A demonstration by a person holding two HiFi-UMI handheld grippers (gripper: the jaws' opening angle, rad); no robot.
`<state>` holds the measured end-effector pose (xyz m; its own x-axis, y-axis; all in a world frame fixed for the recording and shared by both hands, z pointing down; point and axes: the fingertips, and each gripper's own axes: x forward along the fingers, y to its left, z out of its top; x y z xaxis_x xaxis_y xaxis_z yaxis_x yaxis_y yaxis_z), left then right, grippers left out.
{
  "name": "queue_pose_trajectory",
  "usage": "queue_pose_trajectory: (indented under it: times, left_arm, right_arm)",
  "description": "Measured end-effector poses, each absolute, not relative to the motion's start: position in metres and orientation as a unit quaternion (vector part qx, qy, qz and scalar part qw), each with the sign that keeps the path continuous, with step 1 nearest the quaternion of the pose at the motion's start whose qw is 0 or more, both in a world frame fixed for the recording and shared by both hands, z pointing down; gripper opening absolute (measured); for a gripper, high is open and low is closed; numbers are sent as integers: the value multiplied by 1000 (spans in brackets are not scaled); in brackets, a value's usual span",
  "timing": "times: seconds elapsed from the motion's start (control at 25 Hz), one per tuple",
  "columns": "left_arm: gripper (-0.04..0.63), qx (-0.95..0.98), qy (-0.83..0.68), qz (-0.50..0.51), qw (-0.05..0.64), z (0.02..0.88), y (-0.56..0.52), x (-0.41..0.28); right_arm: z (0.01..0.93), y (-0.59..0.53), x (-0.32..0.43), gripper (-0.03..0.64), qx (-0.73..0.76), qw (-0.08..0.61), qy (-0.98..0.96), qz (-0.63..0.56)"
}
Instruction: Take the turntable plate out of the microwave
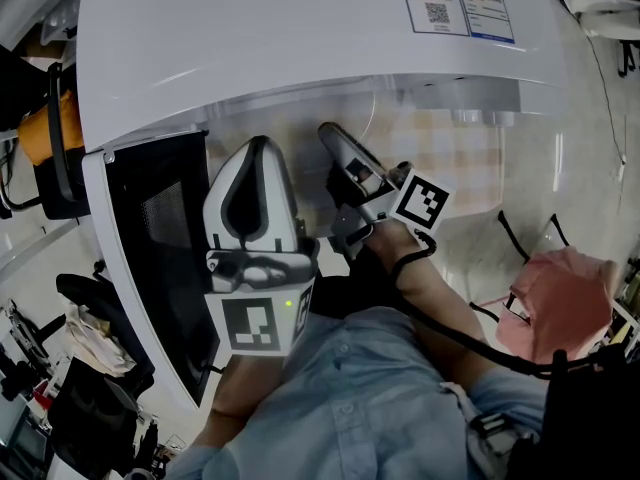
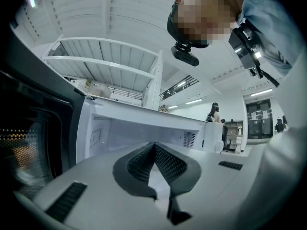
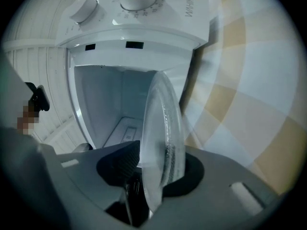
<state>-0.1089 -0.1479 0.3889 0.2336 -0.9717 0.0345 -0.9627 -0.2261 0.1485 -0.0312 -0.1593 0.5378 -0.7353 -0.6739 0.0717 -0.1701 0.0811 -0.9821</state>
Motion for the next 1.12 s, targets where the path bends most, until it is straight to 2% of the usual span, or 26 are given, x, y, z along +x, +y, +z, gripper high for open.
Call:
queue_pose_trajectory:
  times: [0.32,0.44,0.52,0.84,1.12]
  left_arm:
    - [8,779,-623,-31,65,390,-161,-114]
    - [8,776,-626,-31,65,389,-164,-118]
    - [8,775,-628,-30,65,389,-166,-120]
    - [8,773,-631,-26,63,389,-163,-122]
    - [8,773,-631,-26,58,383,-155,-121]
  right_arm:
    - [539,-166,-43,130,-266,194,710,-623]
    - [543,-166,-44,54,-267,176,713,-624]
    - [544,-165,-45,48,-262,173,714,-626]
    - [538,-164,-43,28,-222,222,694,-648]
    - [534,-158,-41,26,-219,227,691,-650]
